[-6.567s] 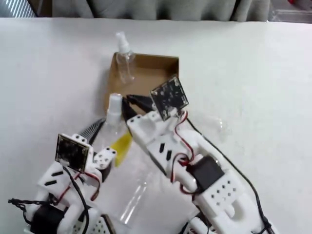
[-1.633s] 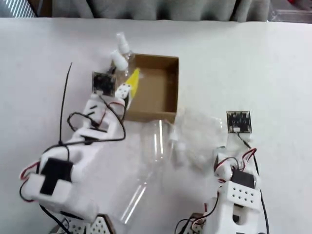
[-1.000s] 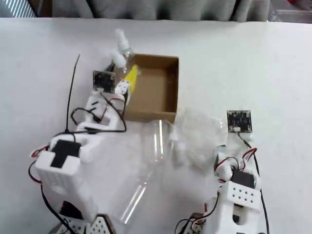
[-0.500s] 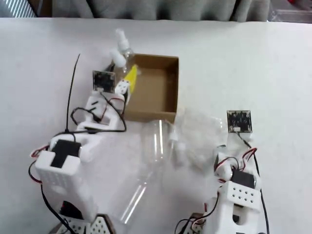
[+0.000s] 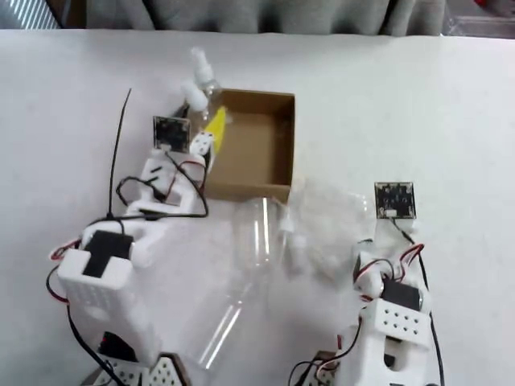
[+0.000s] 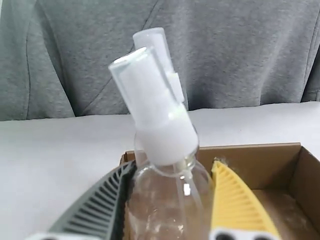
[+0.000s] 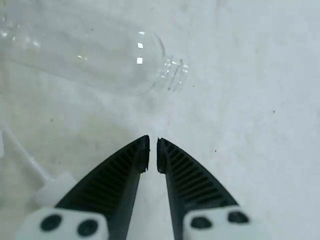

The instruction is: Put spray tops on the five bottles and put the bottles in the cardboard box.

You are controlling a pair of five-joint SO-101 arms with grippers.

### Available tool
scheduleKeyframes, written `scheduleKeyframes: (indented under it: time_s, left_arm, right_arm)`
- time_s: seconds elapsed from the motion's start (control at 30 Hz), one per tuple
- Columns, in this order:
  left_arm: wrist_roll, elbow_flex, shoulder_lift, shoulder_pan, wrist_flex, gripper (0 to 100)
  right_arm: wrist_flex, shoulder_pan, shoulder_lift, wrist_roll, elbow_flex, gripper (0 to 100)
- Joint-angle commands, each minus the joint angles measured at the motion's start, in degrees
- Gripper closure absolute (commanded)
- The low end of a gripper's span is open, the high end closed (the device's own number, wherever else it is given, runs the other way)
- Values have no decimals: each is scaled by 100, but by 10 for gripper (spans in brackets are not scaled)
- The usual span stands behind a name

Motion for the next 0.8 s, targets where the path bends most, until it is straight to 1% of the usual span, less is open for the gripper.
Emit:
scheduleKeyframes:
  time_s: [0.0,0.1,0.67,0.77]
  left_arm:
    - [-35,-185,-40,-127,211,779]
    - [-35,-211,-40,-136,440,754]
    - [-35,-202,-48,-145,422,749]
    - [-26,-202,-48,-163,431,691]
  right_arm:
    - [-110,22,-101,62,-26,983]
    - [-110,31,-101,62,9,983]
    - [-119,31,-101,62,18,983]
    - [-119,31,-101,62,26,983]
